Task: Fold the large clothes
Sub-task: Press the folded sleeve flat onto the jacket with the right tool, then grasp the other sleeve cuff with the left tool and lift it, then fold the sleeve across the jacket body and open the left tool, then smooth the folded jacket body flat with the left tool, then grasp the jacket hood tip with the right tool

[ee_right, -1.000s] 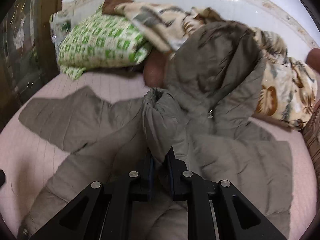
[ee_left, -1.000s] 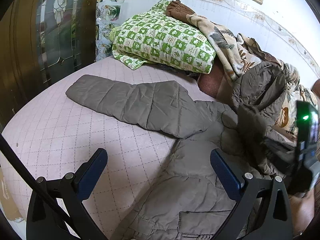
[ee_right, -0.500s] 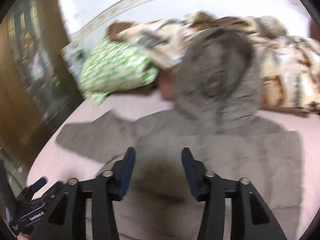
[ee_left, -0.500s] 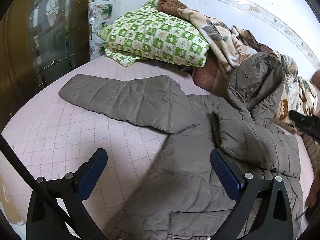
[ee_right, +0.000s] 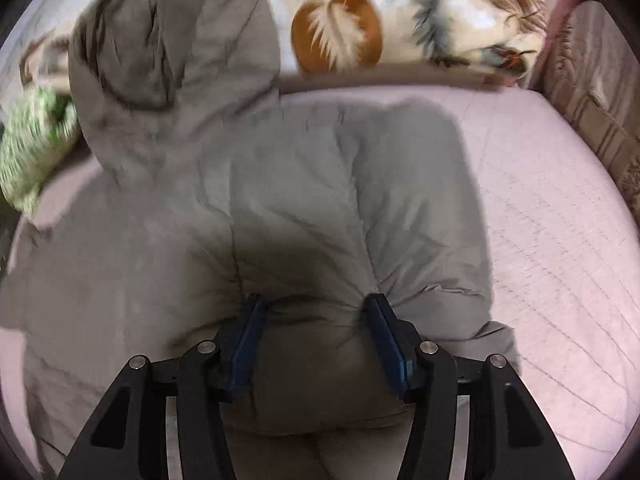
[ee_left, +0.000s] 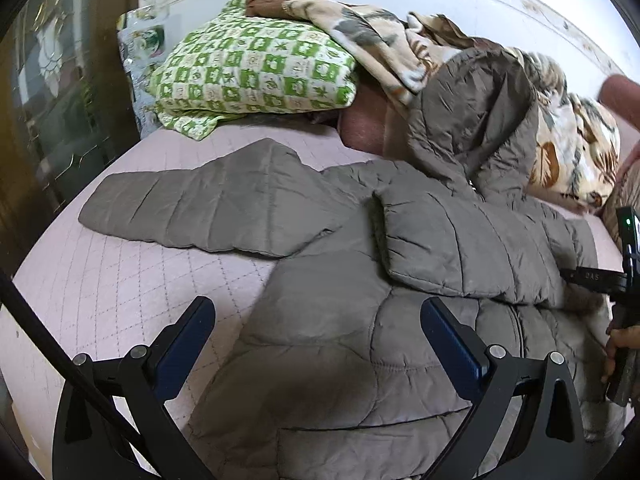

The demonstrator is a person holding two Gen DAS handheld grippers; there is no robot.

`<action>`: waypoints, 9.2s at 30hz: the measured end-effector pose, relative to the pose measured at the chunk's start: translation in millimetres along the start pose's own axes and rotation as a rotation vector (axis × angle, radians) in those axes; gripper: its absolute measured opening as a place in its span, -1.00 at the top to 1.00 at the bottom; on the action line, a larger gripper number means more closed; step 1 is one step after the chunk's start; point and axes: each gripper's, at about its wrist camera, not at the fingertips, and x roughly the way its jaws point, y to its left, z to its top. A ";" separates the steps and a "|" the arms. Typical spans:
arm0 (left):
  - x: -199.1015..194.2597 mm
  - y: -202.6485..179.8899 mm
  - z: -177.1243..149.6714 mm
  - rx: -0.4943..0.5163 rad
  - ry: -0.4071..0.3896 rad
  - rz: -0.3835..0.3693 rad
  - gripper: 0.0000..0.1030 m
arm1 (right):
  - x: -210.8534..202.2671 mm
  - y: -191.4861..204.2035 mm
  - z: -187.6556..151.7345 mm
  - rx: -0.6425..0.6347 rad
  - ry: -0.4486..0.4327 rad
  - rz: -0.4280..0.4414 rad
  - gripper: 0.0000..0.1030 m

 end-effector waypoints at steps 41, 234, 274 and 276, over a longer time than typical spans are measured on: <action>43.9 207.1 14.3 -0.411 0.071 0.159 -0.99 | -143.9 88.3 -124.4 -0.236 -0.249 0.402 -0.41; 28.3 -88.5 5.1 0.211 -0.115 -0.159 -0.13 | -137.0 22.3 -27.0 0.098 -0.214 0.379 -0.17; 50.2 -63.6 18.2 0.098 -0.030 -0.256 -0.23 | -95.9 116.6 242.5 0.081 -0.354 0.209 0.97; 46.5 -60.7 18.4 0.083 -0.033 -0.262 -0.23 | -112.1 117.5 230.9 0.060 -0.360 0.216 0.97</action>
